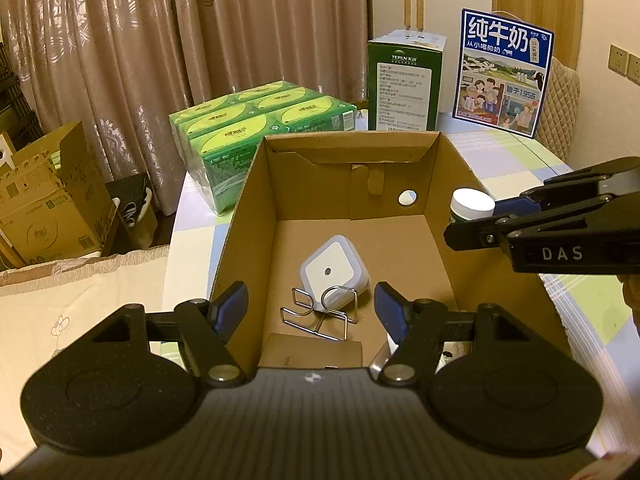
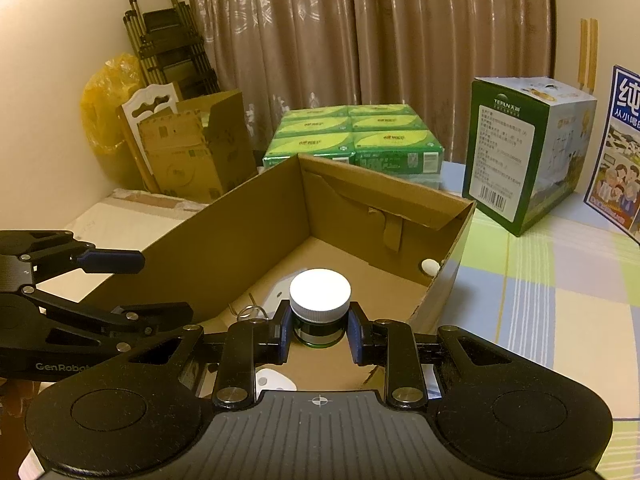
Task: Organize rigid objects
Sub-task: 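Lower the jar into the box and open the right tool, then move both open tools back away from the box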
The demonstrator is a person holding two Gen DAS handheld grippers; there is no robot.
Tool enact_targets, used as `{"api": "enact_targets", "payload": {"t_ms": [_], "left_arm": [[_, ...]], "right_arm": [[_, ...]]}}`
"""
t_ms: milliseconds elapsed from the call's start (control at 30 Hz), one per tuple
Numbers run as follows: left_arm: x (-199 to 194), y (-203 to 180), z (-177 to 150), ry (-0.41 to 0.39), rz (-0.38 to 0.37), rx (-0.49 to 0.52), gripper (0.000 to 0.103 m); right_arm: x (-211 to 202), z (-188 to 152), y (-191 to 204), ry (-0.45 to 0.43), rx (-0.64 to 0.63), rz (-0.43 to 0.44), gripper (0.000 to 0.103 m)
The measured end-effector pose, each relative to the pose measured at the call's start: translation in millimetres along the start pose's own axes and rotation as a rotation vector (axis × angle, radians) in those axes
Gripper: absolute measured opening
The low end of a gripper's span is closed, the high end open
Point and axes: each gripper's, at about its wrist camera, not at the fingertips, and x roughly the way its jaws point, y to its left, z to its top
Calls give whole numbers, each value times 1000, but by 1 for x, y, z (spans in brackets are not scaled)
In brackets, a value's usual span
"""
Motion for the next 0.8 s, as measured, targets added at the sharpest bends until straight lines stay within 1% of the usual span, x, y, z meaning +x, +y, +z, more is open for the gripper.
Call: {"api": "enact_targets", "payload": {"t_ms": [400,500,533,567,600,633,667,800], "left_arm": [[2,-1,-1,1,-6,1,65],[2,-1,0,0,-5,-2,65],[1,-1,0,-1,-2,-2,65],[0,-2,-1,-2,9,5,67],[-1,-4,-1,-5,19,15,70],[-2,-5,-1,-9,27,24,71],[-3,-6,-2,-12,29,26,72],[-10,-7,-3,-18,22,3,76]], "right_arm": [[2,1,0,-1,-6,-3,25],[3,3,0,-22,-15,4,25],[3,4,-1,-29,-15,11,28],[3,5,-2,-37,-7,16,36],[1,5,-4,-49,4,16,41],[-2,5,-6,-62,13,19,47],[-5,5,-8,-74,23,24,49],[-19,2,-13,-98,40,14,49]]}}
